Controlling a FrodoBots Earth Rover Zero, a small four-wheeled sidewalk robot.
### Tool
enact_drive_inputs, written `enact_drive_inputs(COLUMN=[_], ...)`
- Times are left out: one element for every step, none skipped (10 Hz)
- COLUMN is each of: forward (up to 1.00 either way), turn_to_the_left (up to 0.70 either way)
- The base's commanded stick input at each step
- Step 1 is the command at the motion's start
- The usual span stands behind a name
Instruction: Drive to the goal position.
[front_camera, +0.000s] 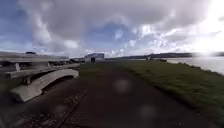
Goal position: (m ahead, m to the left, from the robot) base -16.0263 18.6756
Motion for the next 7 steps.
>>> enact_drive_inputs(forward=[0.00,0.00,0.00,0.00,0.00,0.00,0.00], turn_to_the_left=[-0.70,-0.70,-0.70,-0.70,-0.70,-0.70,-0.70])
